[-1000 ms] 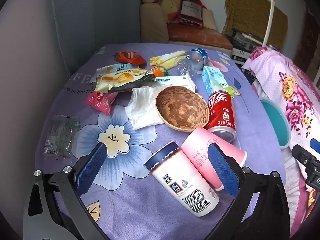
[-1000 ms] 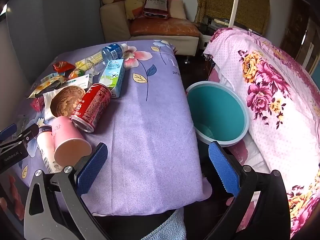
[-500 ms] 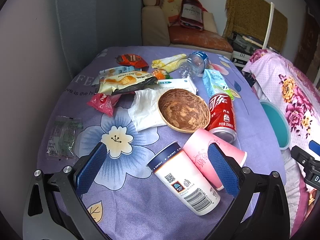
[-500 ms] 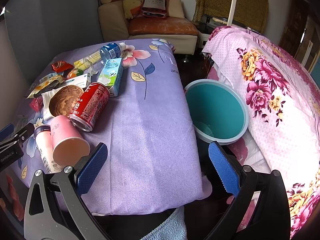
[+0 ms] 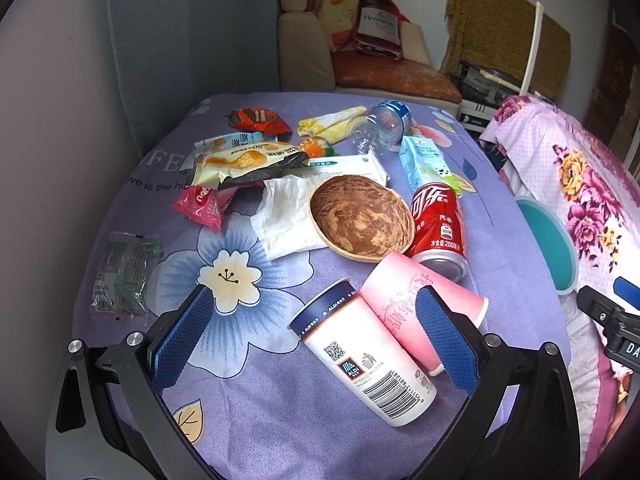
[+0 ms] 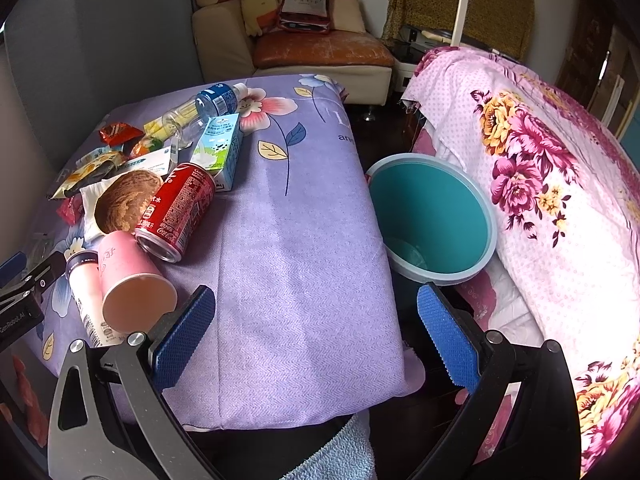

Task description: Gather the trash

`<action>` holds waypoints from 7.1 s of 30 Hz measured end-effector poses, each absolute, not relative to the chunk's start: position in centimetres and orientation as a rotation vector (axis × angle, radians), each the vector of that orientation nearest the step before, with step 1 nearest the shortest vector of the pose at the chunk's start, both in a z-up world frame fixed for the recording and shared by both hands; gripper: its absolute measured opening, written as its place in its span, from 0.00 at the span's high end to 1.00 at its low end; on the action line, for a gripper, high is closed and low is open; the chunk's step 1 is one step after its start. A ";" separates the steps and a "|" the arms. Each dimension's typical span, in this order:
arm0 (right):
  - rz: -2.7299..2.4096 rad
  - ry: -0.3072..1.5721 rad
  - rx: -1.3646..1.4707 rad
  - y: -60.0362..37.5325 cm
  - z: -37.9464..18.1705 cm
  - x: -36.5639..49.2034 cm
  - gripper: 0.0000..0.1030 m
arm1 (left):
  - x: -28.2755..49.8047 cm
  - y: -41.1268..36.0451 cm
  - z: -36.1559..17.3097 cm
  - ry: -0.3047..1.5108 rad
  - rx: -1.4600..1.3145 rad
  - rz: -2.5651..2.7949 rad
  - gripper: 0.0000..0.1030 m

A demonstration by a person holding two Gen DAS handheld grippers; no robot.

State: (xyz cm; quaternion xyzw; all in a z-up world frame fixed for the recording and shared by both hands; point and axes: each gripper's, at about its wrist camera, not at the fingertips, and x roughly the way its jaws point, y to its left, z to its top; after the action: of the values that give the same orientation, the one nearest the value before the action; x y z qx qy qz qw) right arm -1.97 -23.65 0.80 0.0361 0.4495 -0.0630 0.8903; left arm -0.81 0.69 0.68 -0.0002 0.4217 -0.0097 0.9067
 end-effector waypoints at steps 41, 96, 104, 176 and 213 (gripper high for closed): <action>-0.079 0.956 0.141 -24.3 0.3 -1.2 0.06 | -0.6 -0.2 -2.6 1.099 -0.037 -0.066 0.03; 0.234 1.253 0.262 -16.3 -3.6 13.0 0.55 | 5.1 6.5 -0.3 1.018 -0.012 -0.241 0.53; 0.168 1.139 0.337 -23.9 -0.3 12.1 0.55 | 8.1 -0.3 1.5 1.010 0.069 -0.328 0.53; -0.054 1.190 0.297 -31.2 -0.9 9.3 0.23 | 12.1 -4.9 -0.3 1.084 0.031 -0.386 0.11; 0.066 1.259 0.167 -22.0 -2.6 17.4 0.20 | 15.1 0.8 -6.3 1.154 -0.084 -0.378 0.75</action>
State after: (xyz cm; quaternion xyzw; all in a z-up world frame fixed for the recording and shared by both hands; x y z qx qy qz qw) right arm 17.37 -21.96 -2.55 0.0781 0.5881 0.0307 0.8044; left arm 15.09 0.82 -6.32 -0.0393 0.5420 -0.1775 0.8205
